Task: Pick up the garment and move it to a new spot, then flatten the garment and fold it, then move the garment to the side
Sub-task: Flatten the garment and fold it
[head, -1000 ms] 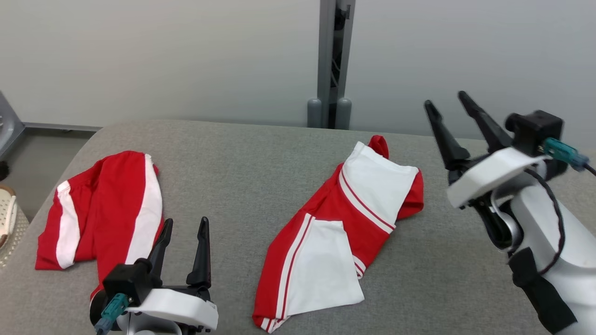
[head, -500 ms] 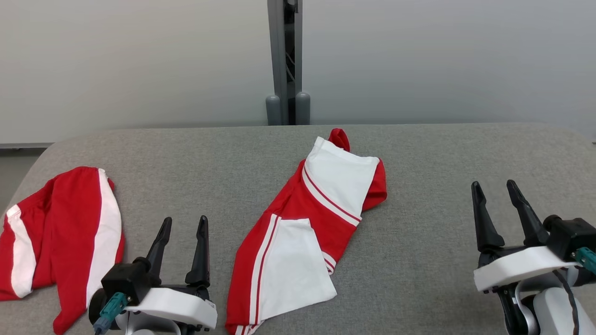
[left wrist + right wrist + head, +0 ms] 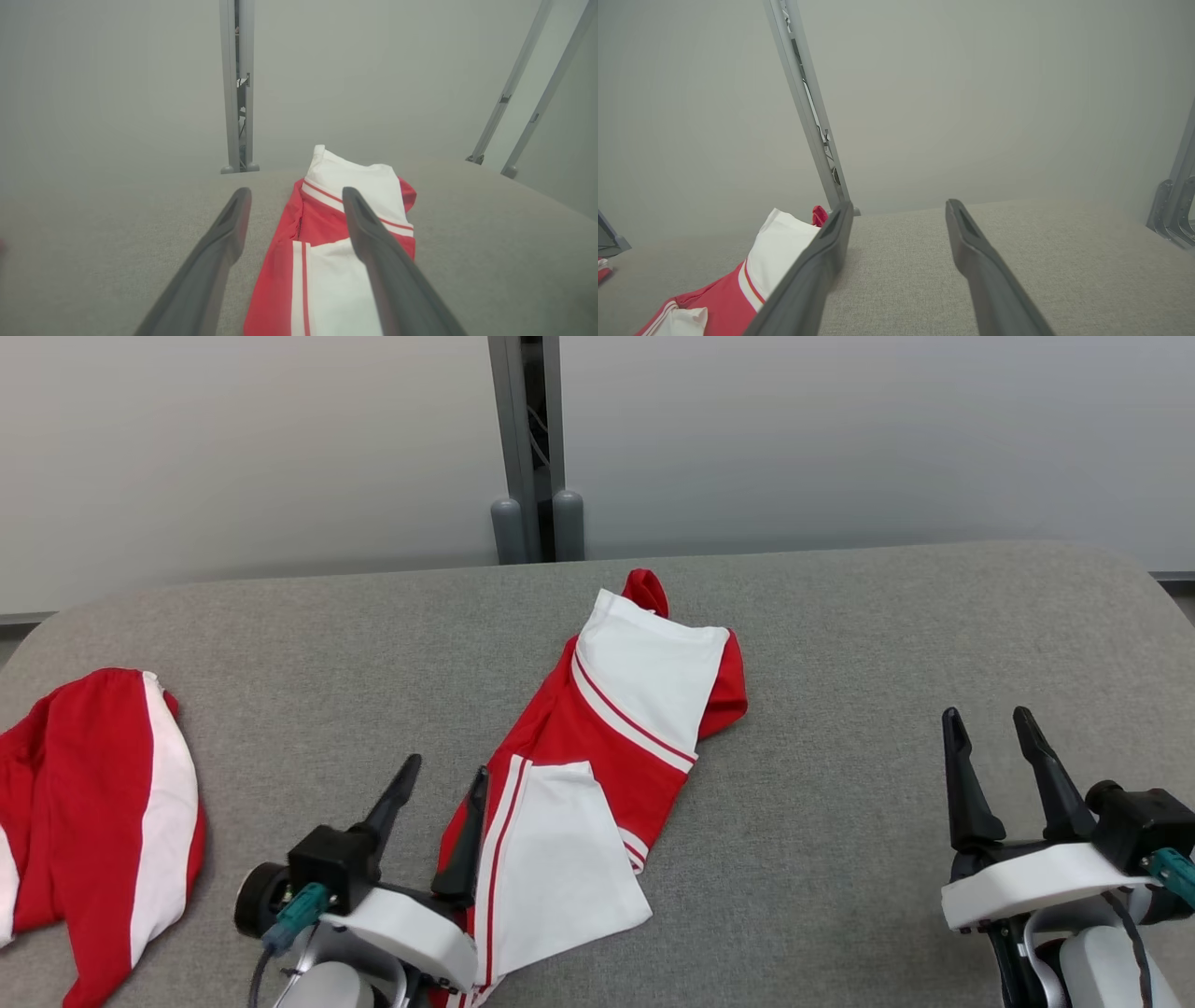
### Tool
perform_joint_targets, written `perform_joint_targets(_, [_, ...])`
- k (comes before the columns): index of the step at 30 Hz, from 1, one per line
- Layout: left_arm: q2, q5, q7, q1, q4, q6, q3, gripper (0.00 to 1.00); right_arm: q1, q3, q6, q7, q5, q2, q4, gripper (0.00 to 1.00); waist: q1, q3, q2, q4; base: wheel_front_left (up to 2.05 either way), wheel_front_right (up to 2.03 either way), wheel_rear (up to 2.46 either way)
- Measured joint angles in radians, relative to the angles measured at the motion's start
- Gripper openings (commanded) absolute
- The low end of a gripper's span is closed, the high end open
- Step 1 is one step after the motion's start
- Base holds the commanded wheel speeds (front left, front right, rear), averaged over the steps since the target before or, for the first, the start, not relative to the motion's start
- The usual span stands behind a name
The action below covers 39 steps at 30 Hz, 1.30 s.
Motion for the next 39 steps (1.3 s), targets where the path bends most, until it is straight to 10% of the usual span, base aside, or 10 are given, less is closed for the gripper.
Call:
perform_joint_targets(15, [0.074, -0.027, 0.064, -0.35, 0.411, -0.033, -0.407, 1.0, -0.022, 0.042, 0.0, 0.0, 0.163, 0.016, 0.012, 1.0, 0.0, 0.099, 0.0, -0.088, 0.0, 0.0, 0.0])
perform_joint_targets(31, [0.108, -0.154, 0.055, -0.478, 0.55, -0.033, -0.579, 1.0, -0.041, 0.056, 0.0, 0.0, 0.227, 0.017, 0.021, 1.0, 0.0, 0.148, 0.0, -0.137, 0.0, 0.0, 0.0])
perform_joint_targets(32, [0.109, -0.169, 0.056, -0.482, 0.552, -0.033, -0.592, 0.87, -0.042, 0.055, 0.0, 0.0, 0.227, 0.017, 0.022, 1.0, 0.0, 0.15, 0.0, -0.137, 0.0, 0.0, 0.0])
perform_joint_targets(33, [0.11, -0.181, 0.057, -0.484, 0.553, -0.033, -0.605, 0.47, -0.043, 0.054, 0.0, 0.0, 0.227, 0.017, 0.022, 1.0, -0.0001, 0.151, 0.0, -0.136, 0.0, 0.0, 0.0])
perform_joint_targets(35, [0.112, -0.203, 0.058, -0.486, 0.555, -0.033, -0.63, 0.0, -0.044, 0.051, 0.0, 0.0, 0.227, 0.017, 0.024, 1.0, 0.0, 0.153, 0.0, -0.134, 0.0, 0.0, 0.0])
perform_joint_targets(39, [0.123, -0.252, 0.046, -0.503, 0.553, -0.033, -0.663, 0.0, -0.045, 0.045, 0.0, 0.0, 0.226, 0.017, 0.033, 1.0, 0.0, 0.151, 0.0, -0.126, 0.0, 0.0, 0.0])
